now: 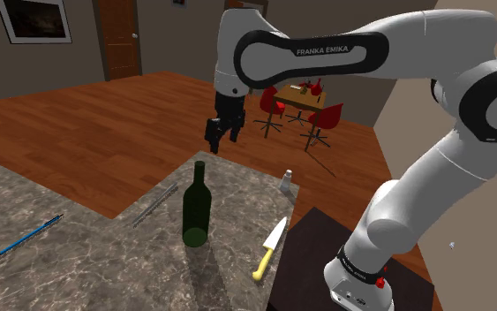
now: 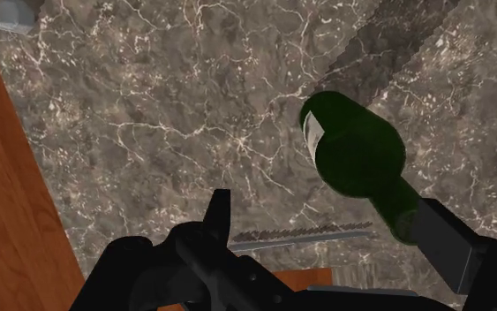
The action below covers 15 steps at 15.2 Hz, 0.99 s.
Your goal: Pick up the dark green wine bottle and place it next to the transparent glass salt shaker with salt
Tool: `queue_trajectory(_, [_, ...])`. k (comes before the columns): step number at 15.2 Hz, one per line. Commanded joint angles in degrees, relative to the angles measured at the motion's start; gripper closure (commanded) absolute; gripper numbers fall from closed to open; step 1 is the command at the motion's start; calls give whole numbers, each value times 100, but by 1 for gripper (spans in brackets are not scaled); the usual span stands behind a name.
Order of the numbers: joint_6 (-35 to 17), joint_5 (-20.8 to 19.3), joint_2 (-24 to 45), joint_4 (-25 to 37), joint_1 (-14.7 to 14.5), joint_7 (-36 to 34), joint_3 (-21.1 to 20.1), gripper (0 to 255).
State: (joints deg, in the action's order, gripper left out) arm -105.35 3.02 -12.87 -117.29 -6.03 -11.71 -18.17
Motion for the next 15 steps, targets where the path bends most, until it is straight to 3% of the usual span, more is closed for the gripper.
queue_trajectory(1, [-53,-6,382,265,-64,-150,-133,0])
queue_trajectory(6, [-80,-100,1250,965,-242,-490,-388,0])
queue_trajectory(15, [-652,-129,1341,478,-259,-513,-401,0])
